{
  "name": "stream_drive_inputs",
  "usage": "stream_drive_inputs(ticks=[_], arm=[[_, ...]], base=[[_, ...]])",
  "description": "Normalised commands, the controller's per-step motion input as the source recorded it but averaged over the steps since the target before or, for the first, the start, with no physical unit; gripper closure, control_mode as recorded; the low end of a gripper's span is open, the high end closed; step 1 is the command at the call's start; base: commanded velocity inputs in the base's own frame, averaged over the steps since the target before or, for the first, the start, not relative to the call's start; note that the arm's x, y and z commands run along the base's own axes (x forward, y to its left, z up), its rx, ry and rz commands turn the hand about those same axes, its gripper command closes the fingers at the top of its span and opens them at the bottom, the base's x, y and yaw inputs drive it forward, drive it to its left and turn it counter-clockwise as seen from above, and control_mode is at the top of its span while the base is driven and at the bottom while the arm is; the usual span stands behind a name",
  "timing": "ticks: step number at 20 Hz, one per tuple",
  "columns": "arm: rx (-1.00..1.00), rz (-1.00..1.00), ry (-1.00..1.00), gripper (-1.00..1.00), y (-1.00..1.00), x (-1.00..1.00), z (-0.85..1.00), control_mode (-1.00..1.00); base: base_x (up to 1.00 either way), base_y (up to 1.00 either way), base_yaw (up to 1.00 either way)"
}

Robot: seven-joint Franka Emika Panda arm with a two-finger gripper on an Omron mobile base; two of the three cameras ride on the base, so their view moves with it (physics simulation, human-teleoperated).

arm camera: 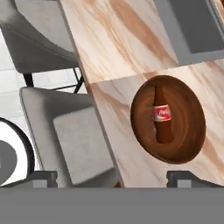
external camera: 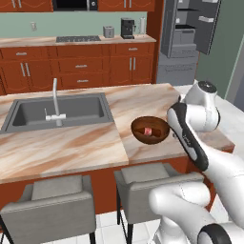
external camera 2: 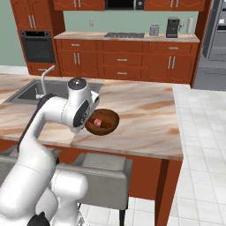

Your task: Open the fridge, grab two sodas, and place both sodas inside the bowl with ice on the dining counter.

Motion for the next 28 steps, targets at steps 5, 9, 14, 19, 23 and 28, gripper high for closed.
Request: stream_drive_inputs(ticks=[5,9,14,19,23,28], arm=[[0.33,-0.4,-0.1,-1.0,0.0,-1.0,0.64,-1.0],[0.32,-0.42,-0.06,-1.0,0.01,-1.0,0.26,-1.0],[0.28,-0.45,-0.05,-1.0,0.07,-1.0,0.1,-1.0],[0.23,-0.45,-0.04,-1.0,0.15,-1.0,0.03,-1.0],[0.15,-0.37,-0.01,-1.0,0.27,-0.85,-0.03,-1.0],[0.02,-0.21,-0.02,-1.0,0.49,-0.36,-0.17,-1.0]], base=[[0.0,0.0,0.0],[0.0,0.0,0.0],[0.0,0.0,0.0],[0.0,0.0,0.0],[0.0,0.0,0.0],[0.0,0.0,0.0]])
